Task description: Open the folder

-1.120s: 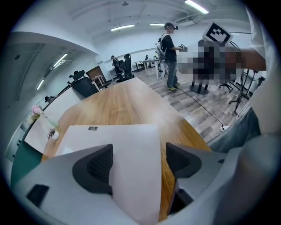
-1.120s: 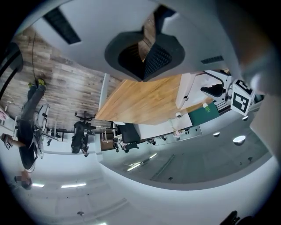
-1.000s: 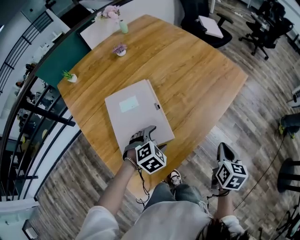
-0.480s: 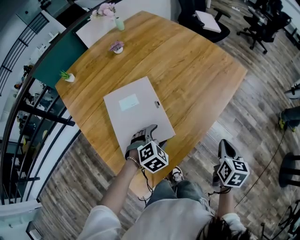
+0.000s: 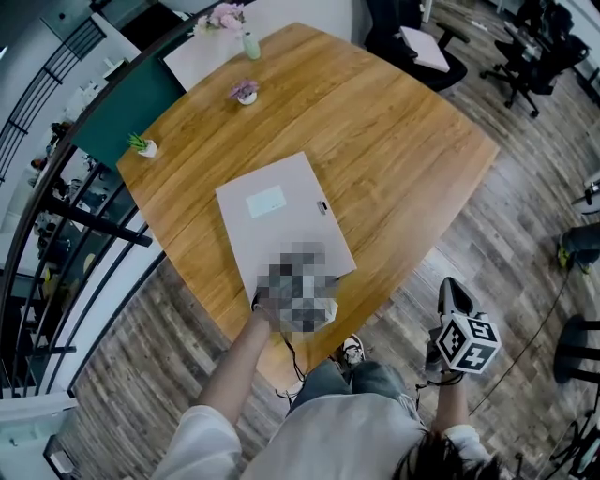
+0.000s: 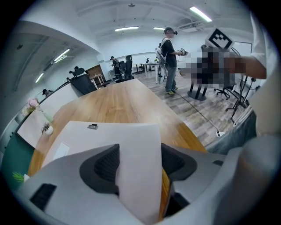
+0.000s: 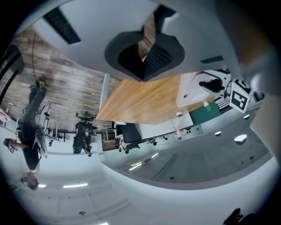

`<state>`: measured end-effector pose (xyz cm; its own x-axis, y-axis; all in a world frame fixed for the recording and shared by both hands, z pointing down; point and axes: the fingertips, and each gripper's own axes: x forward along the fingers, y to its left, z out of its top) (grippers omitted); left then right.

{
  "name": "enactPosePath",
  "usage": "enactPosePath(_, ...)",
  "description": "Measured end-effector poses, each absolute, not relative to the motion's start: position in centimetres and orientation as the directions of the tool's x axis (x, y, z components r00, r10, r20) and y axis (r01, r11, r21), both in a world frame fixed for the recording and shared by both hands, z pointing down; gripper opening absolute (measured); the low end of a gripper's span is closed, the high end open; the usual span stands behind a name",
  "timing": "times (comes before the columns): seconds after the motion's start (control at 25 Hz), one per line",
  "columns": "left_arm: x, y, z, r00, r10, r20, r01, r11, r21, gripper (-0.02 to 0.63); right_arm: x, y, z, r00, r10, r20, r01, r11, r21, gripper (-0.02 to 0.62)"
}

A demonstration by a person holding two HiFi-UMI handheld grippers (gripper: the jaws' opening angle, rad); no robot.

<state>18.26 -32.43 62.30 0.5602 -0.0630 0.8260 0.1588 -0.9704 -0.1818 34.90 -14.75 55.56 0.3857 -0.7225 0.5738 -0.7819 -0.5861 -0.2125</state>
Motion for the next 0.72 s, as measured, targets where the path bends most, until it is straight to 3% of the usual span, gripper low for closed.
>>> enactPosePath(0.48,17.3,-31.6,59.5,0.613,-0.022,0.79,0.143,-0.98,-0.138,0.203,34.7,-15.8,54.1,0.374,-0.74,0.559,-0.802,-0.56,-0.205,0.002)
enactPosePath(0.72,16.1,-31.8,56.0,0.699,-0.058,0.713,0.043,-0.991,-0.123,0.161,33.4,-17.3,53.4,0.335,-0.768,0.546,-0.834,-0.511,-0.207,0.002)
